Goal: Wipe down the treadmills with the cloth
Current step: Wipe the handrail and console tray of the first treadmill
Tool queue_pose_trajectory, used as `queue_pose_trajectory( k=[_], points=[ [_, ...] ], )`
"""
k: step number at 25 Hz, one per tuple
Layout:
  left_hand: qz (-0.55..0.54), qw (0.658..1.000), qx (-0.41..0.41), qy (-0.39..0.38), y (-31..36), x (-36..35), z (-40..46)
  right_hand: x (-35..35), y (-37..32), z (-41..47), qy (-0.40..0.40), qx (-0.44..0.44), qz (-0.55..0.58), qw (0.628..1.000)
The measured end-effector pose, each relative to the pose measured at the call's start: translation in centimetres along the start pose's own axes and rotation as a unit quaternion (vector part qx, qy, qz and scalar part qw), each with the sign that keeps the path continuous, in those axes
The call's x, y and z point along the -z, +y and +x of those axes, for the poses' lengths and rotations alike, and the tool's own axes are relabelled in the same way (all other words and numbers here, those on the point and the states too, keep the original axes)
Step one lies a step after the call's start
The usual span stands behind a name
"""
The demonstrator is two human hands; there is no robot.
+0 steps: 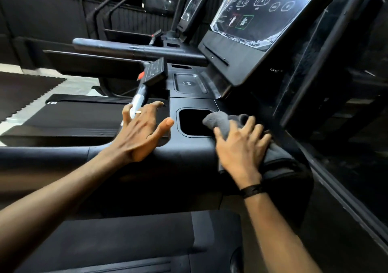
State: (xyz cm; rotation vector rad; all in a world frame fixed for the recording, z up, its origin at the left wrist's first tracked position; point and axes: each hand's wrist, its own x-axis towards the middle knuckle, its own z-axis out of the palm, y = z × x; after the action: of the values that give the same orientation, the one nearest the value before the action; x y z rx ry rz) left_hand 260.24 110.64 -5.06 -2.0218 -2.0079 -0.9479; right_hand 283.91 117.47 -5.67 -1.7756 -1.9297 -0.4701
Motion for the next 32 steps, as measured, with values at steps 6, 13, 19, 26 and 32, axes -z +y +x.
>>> queue_pose_trajectory(
  k=[6, 13, 19, 26, 32],
  points=[
    [-0.099, 0.988, 0.065, 0.101, -1.6, 2.1, -0.4, 1.7, -10.1, -6.0, 0.031, 0.117, 0.076, 0.99],
    [-0.065, 0.983, 0.122, 0.12, -6.5, 5.6, -3.0, 2.6, -16.2, -8.8, 0.026, 0.206, 0.15, 0.967],
    [-0.037, 0.977, 0.16, 0.138, -10.4, 8.6, -5.8, 2.9, -20.6, -10.8, 0.026, 0.267, 0.179, 0.947],
    [0.019, 0.971, 0.172, 0.164, -15.4, 13.3, -10.2, 3.2, -28.0, -14.1, 0.036, 0.322, 0.197, 0.926],
    [0.063, 0.95, 0.227, 0.204, -20.6, 17.7, -16.4, 3.7, -35.1, -16.7, 0.047, 0.356, 0.217, 0.908]
  ],
)
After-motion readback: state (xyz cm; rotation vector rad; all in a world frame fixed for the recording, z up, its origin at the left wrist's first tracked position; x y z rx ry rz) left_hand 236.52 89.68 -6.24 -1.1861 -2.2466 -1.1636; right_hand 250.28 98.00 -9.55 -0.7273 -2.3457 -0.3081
